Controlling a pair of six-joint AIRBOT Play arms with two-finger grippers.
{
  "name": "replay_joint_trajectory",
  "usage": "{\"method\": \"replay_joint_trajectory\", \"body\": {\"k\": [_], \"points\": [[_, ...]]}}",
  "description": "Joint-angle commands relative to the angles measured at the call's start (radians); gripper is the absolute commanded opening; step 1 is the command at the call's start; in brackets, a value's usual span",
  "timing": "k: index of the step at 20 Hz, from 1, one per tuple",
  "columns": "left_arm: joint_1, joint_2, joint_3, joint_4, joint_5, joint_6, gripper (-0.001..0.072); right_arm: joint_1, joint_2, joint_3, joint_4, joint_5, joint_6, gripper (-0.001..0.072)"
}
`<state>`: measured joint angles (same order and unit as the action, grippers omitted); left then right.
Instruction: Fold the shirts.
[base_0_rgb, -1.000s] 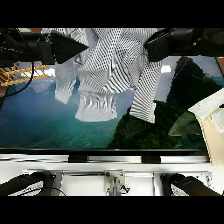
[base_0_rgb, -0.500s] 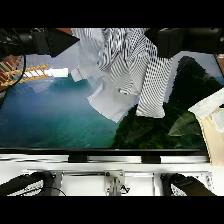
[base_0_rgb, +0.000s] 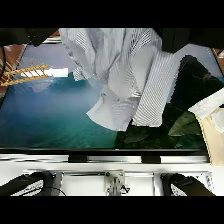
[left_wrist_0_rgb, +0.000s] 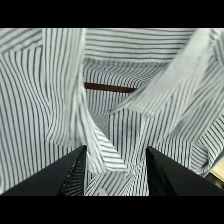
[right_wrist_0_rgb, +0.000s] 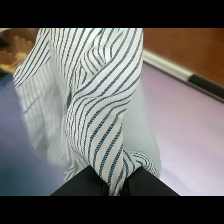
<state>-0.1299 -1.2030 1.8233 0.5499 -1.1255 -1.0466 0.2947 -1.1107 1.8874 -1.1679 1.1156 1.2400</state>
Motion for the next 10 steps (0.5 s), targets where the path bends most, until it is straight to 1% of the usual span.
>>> {"method": "replay_joint_trajectory", "body": {"k": [1, 4, 6, 10], "points": [[0.003, 0.033, 0.003, 0.000, -0.012, 0.000, 0.0469, -0.019, 0.001, 0.000, -0.261, -0.090, 0.123, 0.0083], [0.003, 0.050, 0.003, 0.000, -0.012, 0.000, 0.0469, -0.113, 0.000, 0.000, -0.400, -0.157, 0.228, 0.0082], [0.003, 0.054, 0.003, 0.000, -0.012, -0.001, 0.0469, -0.209, -0.002, 0.000, -0.433, -0.198, 0.277, 0.0083], [0.003, 0.054, 0.003, 0.000, -0.012, -0.026, 0.0469, -0.406, -0.014, 0.000, -0.439, -0.251, 0.286, 0.0083]]}}
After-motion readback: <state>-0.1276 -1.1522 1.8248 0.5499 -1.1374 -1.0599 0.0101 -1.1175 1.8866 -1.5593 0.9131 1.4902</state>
